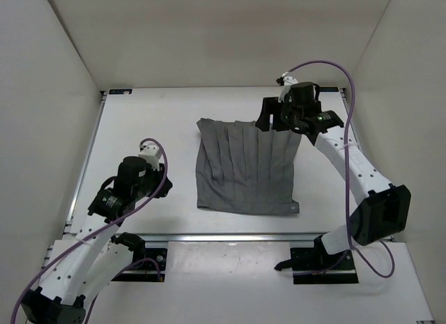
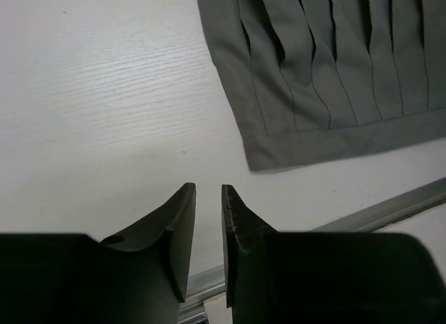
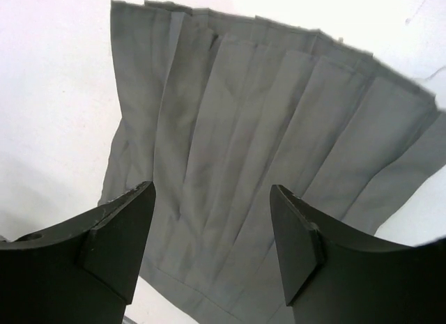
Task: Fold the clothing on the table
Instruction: Flatten the skirt out
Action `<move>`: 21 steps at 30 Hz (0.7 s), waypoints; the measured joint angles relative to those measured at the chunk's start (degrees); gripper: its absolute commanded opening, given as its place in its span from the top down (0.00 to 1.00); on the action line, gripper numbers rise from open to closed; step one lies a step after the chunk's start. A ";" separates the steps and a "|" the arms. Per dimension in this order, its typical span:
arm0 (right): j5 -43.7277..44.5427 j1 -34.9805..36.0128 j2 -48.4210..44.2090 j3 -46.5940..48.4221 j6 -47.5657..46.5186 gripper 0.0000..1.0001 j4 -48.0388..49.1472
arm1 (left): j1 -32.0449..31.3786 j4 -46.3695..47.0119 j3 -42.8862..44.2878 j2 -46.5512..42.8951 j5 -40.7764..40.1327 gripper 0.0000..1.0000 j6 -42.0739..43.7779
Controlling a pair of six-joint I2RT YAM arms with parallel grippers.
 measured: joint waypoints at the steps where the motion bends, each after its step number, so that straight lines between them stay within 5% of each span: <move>1: 0.13 -0.50 -1.27 -1.90 0.46 0.35 0.55 | -0.09 0.70 -0.72 -0.22 0.92 0.80 0.17; 3: 0.11 -1.20 -3.41 -5.77 1.20 0.36 0.24 | 0.24 1.64 -1.88 -1.09 3.56 1.00 0.59; 5: 0.15 -2.25 -5.73 -10.47 1.53 0.51 0.46 | 1.11 2.73 -2.21 -0.31 6.80 1.00 1.18; 8: 1.77 -3.04 -10.60 -18.71 2.21 1.00 -0.42 | 0.07 7.43 -3.13 4.44 9.77 0.99 -0.50; 9: 1.97 -3.08 -12.17 -20.90 2.56 1.00 -1.20 | -1.01 9.64 -4.13 6.19 10.73 0.92 -1.46; 10: 1.92 -3.17 -13.66 -22.51 2.89 1.00 -2.14 | -2.03 12.11 -5.62 7.76 11.78 0.69 -2.64; 11: 1.81 -3.37 -15.06 -23.82 3.19 0.85 -3.04 | -2.91 14.27 -7.28 9.03 12.68 0.58 -3.76; 13: 1.75 -4.15 -17.09 -25.31 3.67 0.73 -4.42 | -4.07 17.42 -10.23 10.73 14.03 0.56 -6.95; 15: 1.81 -5.55 -18.71 -26.60 3.93 0.69 -5.22 | -4.13 19.63 -11.19 12.37 13.94 0.34 -9.07; 18: 1.55 -7.85 -21.22 -30.08 4.61 0.62 -6.86 | -4.33 20.74 -10.08 15.96 12.79 0.22 -11.04; 21: 1.79 -9.05 -22.82 -33.44 5.84 0.58 -8.92 | -5.77 21.44 -8.68 20.06 11.45 0.22 -12.68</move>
